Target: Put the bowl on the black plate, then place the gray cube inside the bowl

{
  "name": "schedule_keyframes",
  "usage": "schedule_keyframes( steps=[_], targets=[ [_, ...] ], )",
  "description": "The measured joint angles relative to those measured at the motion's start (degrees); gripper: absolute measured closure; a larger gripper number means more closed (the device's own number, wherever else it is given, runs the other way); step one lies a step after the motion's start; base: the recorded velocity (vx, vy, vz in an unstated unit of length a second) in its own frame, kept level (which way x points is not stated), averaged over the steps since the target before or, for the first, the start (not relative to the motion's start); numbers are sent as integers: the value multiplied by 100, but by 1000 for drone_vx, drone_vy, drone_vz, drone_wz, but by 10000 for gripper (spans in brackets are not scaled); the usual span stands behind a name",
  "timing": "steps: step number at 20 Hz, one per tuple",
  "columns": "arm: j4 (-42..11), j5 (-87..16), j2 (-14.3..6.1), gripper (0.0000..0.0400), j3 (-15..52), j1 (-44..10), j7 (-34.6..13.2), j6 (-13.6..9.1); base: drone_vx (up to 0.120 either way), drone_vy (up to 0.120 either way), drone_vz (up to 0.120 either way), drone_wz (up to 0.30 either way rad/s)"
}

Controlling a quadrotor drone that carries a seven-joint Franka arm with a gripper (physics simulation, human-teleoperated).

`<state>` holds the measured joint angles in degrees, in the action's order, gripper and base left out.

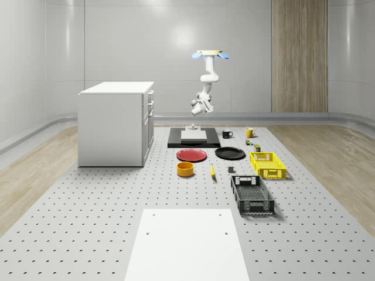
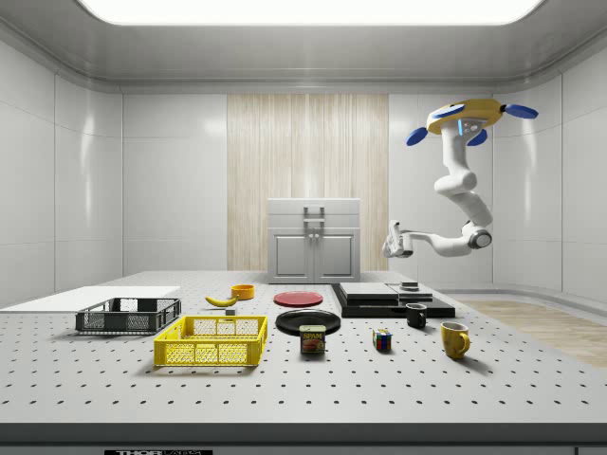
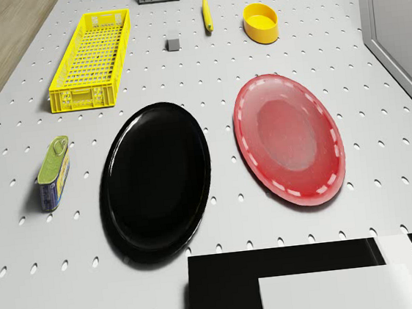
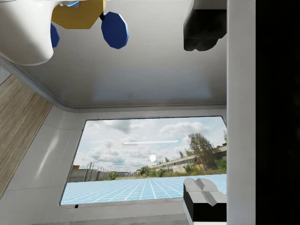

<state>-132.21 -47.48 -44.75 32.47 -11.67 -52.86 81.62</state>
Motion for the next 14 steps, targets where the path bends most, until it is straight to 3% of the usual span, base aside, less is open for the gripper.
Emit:
schedule_keyframes(
  steps=[4,7,10,14],
  targets=[
    [-1472,-2590,-326,0,1428,-845,-819,-44,120,0,-120,0],
    [-2400,-4283,-567,0,2275,-1728,-1591,-335,120,0,-120,0],
    [-2936,-5425,-789,0,2881,-2647,-2278,-744,120,0,-120,0],
    [-3238,-6206,-1056,0,3382,-3596,-2917,-1185,120,0,-120,0]
  ],
)
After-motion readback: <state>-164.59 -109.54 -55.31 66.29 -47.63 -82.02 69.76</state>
